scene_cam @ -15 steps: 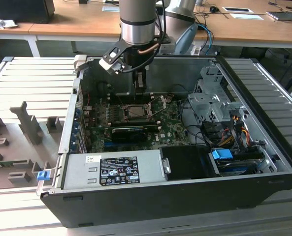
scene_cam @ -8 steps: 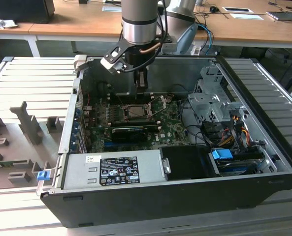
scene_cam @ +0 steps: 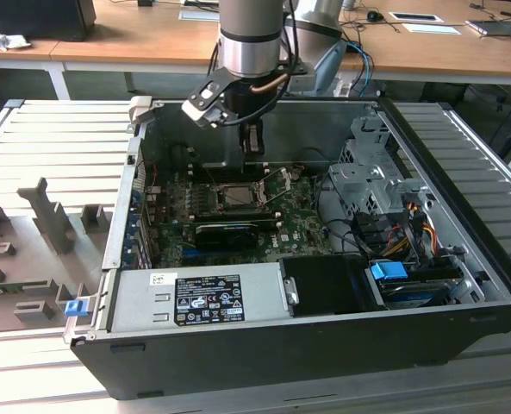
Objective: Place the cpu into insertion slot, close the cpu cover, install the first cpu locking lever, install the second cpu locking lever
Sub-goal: 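Close the cpu cover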
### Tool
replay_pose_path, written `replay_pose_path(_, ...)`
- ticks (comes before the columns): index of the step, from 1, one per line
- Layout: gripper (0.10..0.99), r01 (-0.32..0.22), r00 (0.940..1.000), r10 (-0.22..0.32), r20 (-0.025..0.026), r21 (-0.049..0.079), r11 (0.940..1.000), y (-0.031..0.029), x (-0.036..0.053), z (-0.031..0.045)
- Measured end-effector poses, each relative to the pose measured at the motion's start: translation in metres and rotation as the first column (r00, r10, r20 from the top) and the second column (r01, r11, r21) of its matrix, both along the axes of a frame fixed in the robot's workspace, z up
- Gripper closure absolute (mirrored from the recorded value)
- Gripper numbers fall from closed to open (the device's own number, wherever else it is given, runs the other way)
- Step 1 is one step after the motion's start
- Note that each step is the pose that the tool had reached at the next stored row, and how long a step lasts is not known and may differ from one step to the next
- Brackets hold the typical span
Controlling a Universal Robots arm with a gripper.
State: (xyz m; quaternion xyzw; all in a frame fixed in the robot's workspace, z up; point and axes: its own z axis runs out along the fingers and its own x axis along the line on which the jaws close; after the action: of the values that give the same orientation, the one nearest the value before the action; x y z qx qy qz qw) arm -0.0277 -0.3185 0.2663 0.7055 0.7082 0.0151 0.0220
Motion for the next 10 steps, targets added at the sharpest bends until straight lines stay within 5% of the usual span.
replay_pose_path(10, 0.980, 0.000, 1.0000, 0.000, -0.0028, 0.000, 1.0000, 0.0000, 0.0047, 0.0004)
